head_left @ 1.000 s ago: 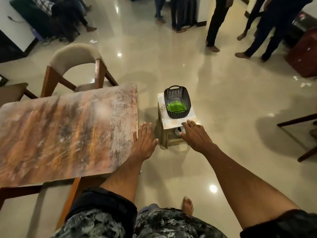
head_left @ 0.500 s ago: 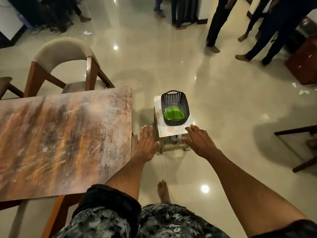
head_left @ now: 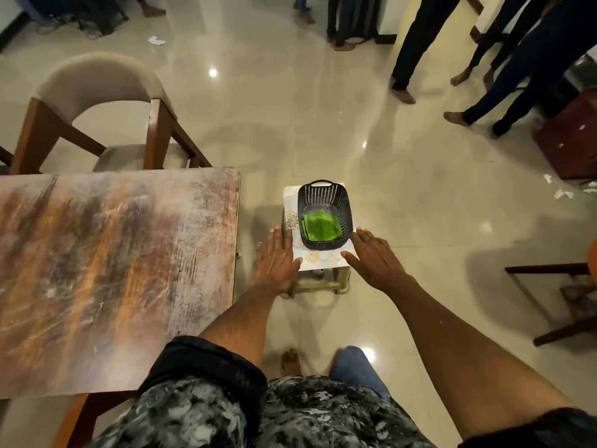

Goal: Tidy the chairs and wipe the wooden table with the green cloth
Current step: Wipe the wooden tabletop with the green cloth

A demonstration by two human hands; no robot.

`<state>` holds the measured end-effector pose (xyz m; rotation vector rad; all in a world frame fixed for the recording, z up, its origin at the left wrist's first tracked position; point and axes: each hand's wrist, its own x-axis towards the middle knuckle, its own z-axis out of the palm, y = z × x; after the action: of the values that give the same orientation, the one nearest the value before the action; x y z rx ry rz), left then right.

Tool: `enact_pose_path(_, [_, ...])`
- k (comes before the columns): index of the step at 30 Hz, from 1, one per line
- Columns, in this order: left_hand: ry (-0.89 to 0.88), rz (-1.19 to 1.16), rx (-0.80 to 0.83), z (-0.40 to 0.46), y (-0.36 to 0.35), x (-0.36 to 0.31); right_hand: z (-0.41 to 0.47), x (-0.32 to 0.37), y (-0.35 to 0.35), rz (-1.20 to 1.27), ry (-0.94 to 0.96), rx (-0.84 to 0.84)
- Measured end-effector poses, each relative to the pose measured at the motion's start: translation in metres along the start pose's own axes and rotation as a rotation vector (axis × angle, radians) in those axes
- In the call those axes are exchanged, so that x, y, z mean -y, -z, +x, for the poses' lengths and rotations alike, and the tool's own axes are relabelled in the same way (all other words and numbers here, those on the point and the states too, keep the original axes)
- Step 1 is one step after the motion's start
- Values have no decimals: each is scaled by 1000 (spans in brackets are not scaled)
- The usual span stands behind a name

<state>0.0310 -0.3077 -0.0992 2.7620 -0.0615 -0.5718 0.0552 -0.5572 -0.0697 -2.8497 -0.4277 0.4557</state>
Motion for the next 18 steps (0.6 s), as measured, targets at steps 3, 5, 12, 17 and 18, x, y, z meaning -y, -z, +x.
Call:
enact_pose_path(3, [21,14,-1,18,1,1,19,-8,4,11,-2,36])
enact_pose_path(5, [44,5,14,31,3,-1,36,-16,8,19,14,52])
enact_pose_path(12, [123,23,21,80,16,-21,125,-50,25,-8,123,64])
enact_pose_path(17, [202,-12,12,109,17,-34,168,-61,25,-38,206,123])
enact_pose_path(18, [217,-10,13,114,13,-34,175,-63,21,-45,217,141])
